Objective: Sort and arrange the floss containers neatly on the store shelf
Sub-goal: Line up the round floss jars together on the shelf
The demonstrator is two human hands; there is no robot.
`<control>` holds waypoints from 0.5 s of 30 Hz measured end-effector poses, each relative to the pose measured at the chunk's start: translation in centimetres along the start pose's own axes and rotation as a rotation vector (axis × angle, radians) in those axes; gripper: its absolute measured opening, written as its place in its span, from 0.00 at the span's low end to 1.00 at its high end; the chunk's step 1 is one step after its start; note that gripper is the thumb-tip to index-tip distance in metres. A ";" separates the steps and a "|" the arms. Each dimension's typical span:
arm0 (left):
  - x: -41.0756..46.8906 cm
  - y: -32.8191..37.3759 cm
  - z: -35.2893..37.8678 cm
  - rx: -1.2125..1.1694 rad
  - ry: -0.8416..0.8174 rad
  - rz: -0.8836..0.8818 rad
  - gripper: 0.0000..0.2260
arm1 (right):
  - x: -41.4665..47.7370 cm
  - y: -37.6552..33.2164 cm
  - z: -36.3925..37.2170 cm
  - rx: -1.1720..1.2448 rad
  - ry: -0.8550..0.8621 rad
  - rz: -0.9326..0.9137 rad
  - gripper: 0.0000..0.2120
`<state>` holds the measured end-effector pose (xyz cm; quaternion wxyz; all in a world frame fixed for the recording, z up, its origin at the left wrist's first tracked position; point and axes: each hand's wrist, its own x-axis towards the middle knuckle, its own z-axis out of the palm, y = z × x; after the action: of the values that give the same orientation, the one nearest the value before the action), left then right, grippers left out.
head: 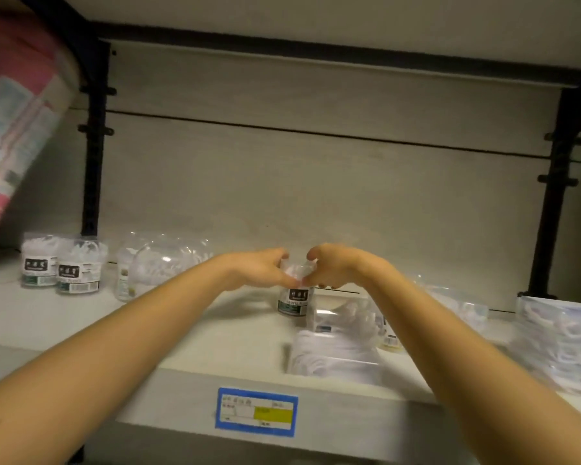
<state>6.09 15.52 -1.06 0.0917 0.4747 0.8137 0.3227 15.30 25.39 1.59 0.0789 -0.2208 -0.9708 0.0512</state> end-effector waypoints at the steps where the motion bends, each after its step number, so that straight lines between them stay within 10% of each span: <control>1: 0.1 -0.1 0.2 -0.005 0.007 -0.002 0.30 | 0.1 0.0 0.2 -0.025 0.024 -0.009 0.24; 15: -9.7 4.8 -2.9 -0.268 0.279 0.244 0.21 | -10.0 1.2 -5.0 0.380 0.328 -0.344 0.26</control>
<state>13.35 7.83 2.57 0.0007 0.5041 0.7048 0.4991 25.62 22.45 5.00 0.2819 -0.0397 -0.9413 0.1813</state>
